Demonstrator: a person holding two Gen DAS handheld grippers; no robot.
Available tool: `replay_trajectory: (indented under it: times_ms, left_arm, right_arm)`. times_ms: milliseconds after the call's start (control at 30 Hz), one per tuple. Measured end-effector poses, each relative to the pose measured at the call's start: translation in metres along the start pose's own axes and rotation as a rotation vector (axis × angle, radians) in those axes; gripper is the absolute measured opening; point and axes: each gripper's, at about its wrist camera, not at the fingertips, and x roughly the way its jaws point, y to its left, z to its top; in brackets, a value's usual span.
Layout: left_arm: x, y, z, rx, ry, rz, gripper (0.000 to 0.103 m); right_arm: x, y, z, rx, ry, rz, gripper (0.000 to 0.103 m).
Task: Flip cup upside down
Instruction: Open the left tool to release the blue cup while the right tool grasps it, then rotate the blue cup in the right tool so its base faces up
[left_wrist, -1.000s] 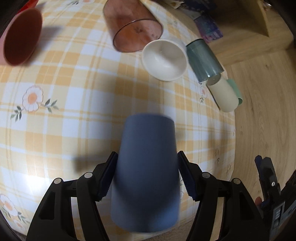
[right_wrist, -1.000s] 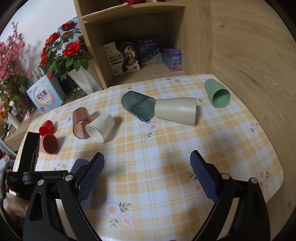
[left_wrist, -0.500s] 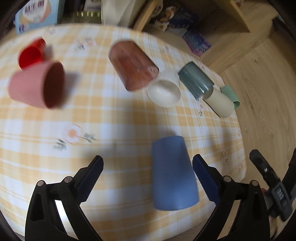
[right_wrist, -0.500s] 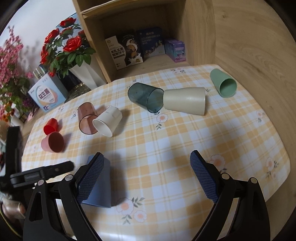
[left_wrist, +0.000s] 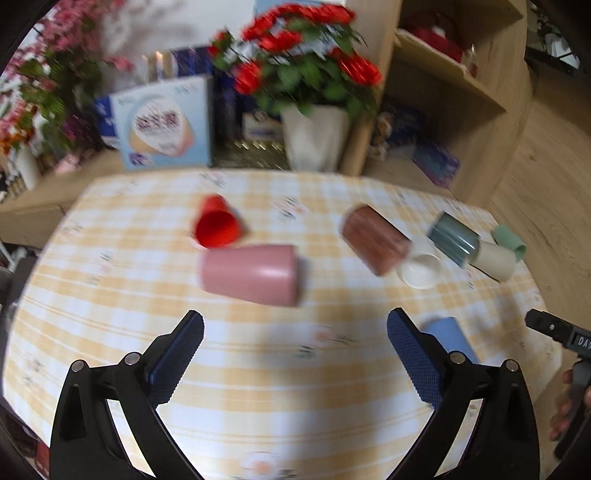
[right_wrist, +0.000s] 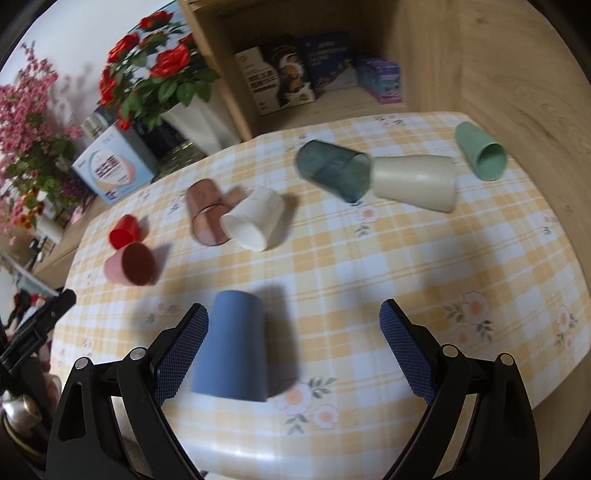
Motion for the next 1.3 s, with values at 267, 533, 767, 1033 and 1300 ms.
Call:
replay_trajectory:
  times_ms: [267,533,767,1033,1300]
  left_arm:
    - [-0.030,0.054,-0.018,-0.013,-0.066,0.127,0.097]
    - [-0.041,0.095,-0.046,-0.103,-0.078,0.212,0.097]
    - [-0.039,0.104,-0.049,-0.132,-0.070,0.192,0.097]
    - [-0.027,0.107,-0.057,-0.153,-0.028,0.179,0.097]
    - [-0.025,0.110,-0.057,-0.166,-0.031,0.184,0.097]
  right_arm:
    - [0.016,0.026,0.005,-0.071,0.079,0.004,0.091]
    - [0.061,0.041,0.016,-0.029,0.230,0.033,0.090]
    - [0.098,0.063,0.016,-0.063,0.340,0.037,0.090]
    - [0.127,0.065,0.015,-0.074,0.398,0.011,0.090]
    - [0.139,0.073,0.010,-0.109,0.437,0.003,0.090]
